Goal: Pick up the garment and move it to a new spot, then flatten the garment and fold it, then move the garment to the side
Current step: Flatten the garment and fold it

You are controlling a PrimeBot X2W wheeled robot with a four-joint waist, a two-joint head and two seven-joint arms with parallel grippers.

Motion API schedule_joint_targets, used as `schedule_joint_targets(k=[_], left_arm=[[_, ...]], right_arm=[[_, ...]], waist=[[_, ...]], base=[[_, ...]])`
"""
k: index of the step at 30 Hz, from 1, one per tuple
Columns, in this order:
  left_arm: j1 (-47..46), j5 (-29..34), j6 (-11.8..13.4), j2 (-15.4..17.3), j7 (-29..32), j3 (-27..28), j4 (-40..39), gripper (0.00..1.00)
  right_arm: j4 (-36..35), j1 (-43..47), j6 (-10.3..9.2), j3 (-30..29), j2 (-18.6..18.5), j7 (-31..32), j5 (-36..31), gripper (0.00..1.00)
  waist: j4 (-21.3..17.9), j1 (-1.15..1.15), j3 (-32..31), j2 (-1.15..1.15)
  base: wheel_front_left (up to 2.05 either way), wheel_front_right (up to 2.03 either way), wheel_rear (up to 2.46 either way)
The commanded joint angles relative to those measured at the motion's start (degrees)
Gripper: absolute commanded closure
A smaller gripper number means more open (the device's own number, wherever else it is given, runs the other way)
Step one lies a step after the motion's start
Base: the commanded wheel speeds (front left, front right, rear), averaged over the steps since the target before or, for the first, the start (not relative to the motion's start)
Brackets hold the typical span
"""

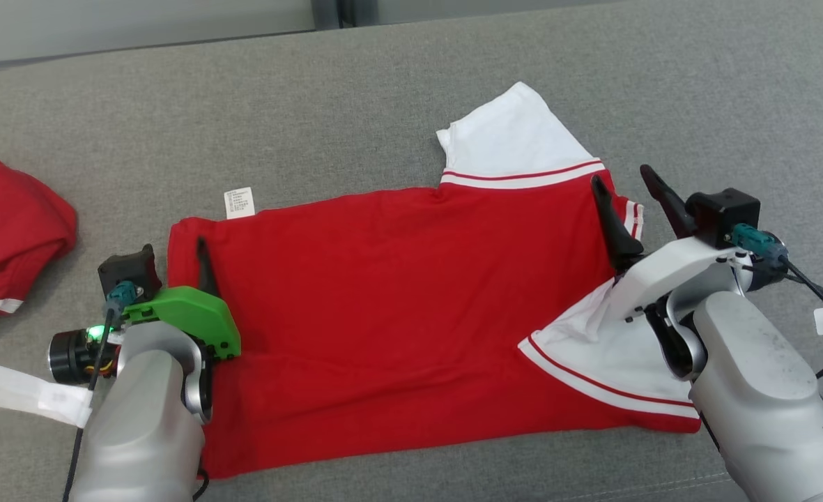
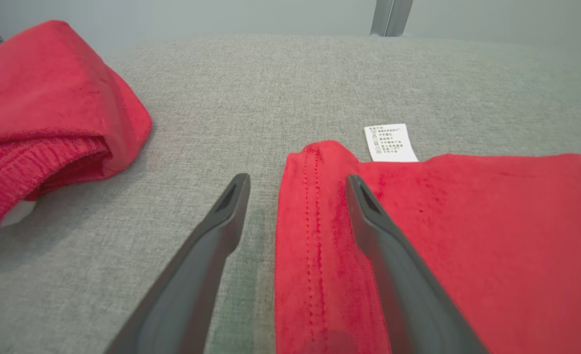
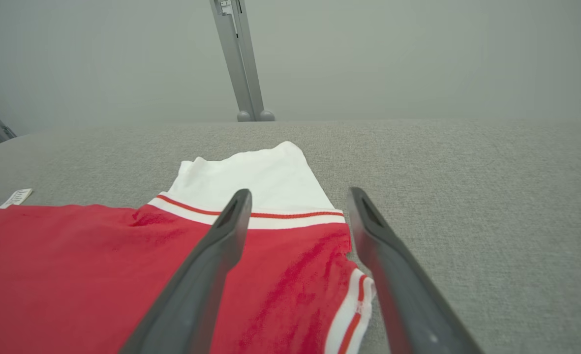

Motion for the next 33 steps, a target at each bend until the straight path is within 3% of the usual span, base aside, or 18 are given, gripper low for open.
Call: schedule_joint_targets(k=[1,6,7,8,10,12,13,27,33], left_arm=[[-1.7,0.0,-0.2,0.5,0.0,0.2,0.9,0.0],[-5.1,-0.5,0.2,0.4,0.0,0.9,3.9,0.03],[-5.4,-0.4,0.2,0.3,0.0,0.9,4.5,0.31],[-5.9,-0.5,0.2,0.2,0.0,0.9,5.0,0.47],[-6.5,-0.3,0.4,0.1,0.0,0.8,5.8,0.62],[-6.8,-0.2,0.2,-0.2,0.0,0.6,6.0,0.91],[-7.0,-0.3,0.0,-0.3,0.0,0.6,6.0,1.0],[-8.3,1.4,-1.7,-2.3,0.0,-3.4,-1.6,1.0],[-8.0,-2.6,-1.9,-2.5,0.0,-8.7,-5.0,1.0]], right_arm=[[0.3,-1.3,-0.1,0.3,-0.4,-0.2,0.6,0.0],[0.8,-4.4,-0.09,1.5,-1.3,-0.2,1.2,0.0],[1.0,-5.0,-0.1,1.8,-1.5,-0.2,1.2,0.0],[1.4,-5.7,-0.1,2.3,-1.9,-0.2,1.1,0.0],[2.4,-7.2,-0.09,2.9,-2.3,-0.2,1.7,0.0],[4.1,-9.2,-0.09,4.2,-2.9,-0.2,1.7,0.0],[5.1,-10.0,-0.09,4.7,-3.2,-0.2,1.9,0.0],[19.7,-26.1,-0.09,11.2,-6.3,9.8,7.3,0.0],[23.4,-30.0,-0.1,13.9,-7.7,11.7,8.5,0.0]], waist=[[-0.9,0.0,2.6,0.0],[-0.5,0.0,4.2,0.0],[-0.4,0.0,4.4,0.0],[-0.2,0.0,4.6,0.0],[0.2,0.0,5.1,0.0],[0.7,0.0,5.5,0.0],[1.0,0.0,5.7,0.0],[8.6,0.0,11.0,0.0],[11.5,0.0,13.4,0.0]], base=[[0.0,0.0,0.0],[0.0,0.0,0.0],[0.0,0.0,0.0],[0.0,0.0,0.0],[0.0,0.0,0.0],[0.0,0.0,0.0],[0.0,0.0,0.0],[0.0,0.0,0.0],[0.0,0.0,0.0]])
